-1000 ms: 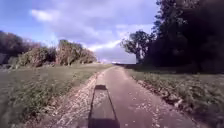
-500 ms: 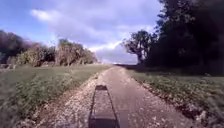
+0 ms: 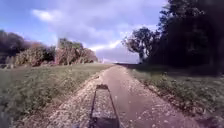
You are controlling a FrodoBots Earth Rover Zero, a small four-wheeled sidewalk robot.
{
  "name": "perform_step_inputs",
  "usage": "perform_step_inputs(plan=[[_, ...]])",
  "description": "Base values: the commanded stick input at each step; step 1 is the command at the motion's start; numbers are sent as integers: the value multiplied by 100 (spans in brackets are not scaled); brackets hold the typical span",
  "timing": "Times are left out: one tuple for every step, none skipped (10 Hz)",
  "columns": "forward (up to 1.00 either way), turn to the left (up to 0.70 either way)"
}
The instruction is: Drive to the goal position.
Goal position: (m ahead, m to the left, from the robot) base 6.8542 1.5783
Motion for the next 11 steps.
perform_step_inputs(plan=[[100, 0], [100, 0], [100, 0], [100, 0], [100, -10], [100, -19], [100, -40], [100, -40], [100, -15], [100, 2], [100, 2]])
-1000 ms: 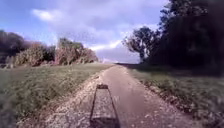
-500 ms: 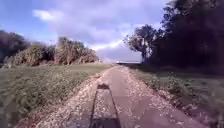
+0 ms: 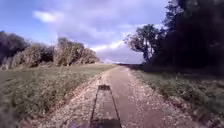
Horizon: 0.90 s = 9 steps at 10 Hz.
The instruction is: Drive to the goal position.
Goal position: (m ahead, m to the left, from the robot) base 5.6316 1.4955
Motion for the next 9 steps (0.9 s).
perform_step_inputs(plan=[[100, 2], [100, 2], [100, 2], [100, 2], [100, 2], [100, 2], [100, 2], [100, 2], [100, 2]])
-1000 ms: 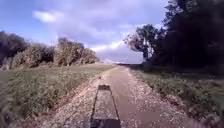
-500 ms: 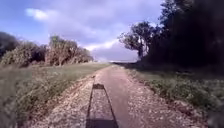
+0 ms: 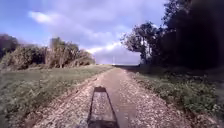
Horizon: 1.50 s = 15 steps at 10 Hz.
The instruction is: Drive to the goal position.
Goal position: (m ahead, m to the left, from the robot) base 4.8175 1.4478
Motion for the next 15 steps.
perform_step_inputs(plan=[[100, 2], [100, 2], [100, 2], [100, 2], [100, 2], [100, 2], [100, 2], [100, 2], [100, 2], [100, 2], [100, 2], [100, 2], [100, 2], [100, 2], [100, 2]])
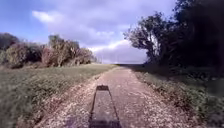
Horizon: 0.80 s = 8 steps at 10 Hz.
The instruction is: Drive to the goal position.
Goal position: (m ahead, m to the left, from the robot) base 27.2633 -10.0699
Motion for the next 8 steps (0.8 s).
perform_step_inputs(plan=[[100, -2], [100, -15], [100, -40], [100, -25], [100, -12], [100, 0], [100, 0], [100, 0]])
